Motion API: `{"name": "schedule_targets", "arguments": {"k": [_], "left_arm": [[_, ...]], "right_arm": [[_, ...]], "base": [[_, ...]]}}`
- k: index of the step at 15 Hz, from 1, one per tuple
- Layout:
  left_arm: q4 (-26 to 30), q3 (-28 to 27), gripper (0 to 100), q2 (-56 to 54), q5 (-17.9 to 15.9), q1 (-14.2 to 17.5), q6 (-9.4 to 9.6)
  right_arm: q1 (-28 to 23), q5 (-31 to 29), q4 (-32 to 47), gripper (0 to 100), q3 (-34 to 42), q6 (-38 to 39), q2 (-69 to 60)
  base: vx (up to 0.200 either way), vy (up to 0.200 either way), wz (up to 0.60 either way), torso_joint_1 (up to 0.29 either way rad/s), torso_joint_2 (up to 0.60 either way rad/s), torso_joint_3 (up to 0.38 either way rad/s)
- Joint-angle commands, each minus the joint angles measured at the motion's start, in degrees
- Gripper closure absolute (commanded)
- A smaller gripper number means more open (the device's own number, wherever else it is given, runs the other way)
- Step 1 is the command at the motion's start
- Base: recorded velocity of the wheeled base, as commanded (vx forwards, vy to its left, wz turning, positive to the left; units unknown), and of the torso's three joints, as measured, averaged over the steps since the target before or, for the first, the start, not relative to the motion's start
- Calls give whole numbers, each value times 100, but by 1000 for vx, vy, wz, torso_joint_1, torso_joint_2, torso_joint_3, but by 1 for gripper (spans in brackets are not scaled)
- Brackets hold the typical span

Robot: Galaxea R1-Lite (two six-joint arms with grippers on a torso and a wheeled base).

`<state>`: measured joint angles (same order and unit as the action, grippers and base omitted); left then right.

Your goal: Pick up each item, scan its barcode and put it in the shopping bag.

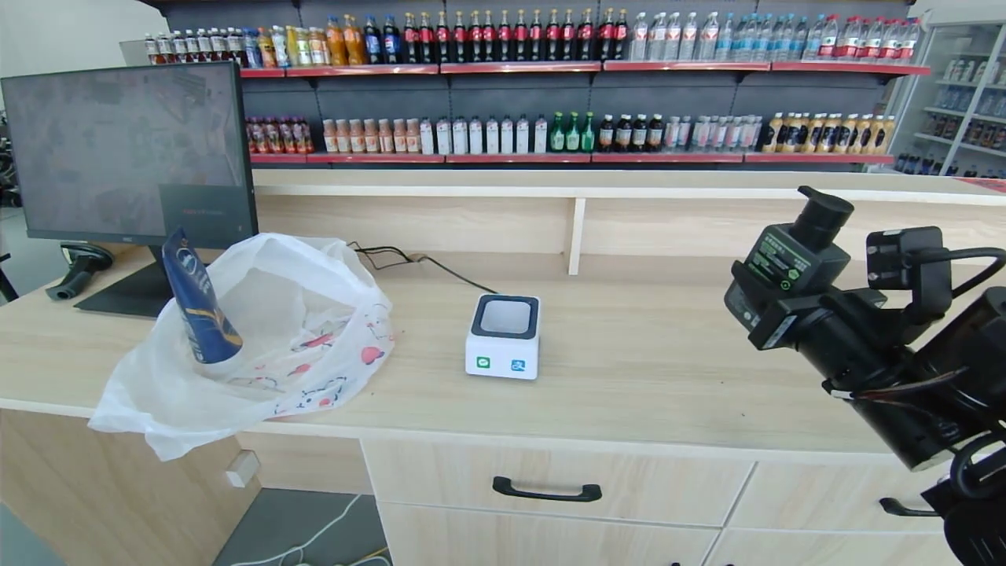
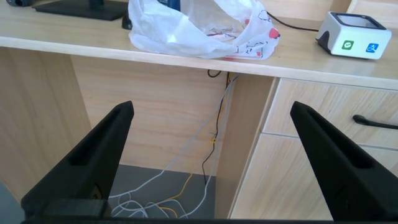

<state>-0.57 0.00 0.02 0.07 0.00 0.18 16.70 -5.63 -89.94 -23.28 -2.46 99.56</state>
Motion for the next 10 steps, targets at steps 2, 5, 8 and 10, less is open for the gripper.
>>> {"name": "schedule_targets", "arguments": {"k": [2, 5, 8, 10], "left_arm": [[13, 0, 0, -2, -7, -9, 26], [13, 0, 0, -2, -7, -9, 26], [13, 0, 0, -2, -7, 0, -1], [13, 0, 0, -2, -7, 0, 8]], "right_arm": [[-44, 1, -6, 100, 8, 0, -24], [-27, 1, -6, 100, -115, 35, 125], [-27, 1, -6, 100, -185, 35, 178], [-18, 1, -6, 100, -273, 53, 195]], "base": [[0, 0, 0, 0, 0, 0], [-67, 0, 0, -1, -4, 2], [0, 133, 0, -6, -5, 3], [0, 200, 0, 0, 0, 2]]}}
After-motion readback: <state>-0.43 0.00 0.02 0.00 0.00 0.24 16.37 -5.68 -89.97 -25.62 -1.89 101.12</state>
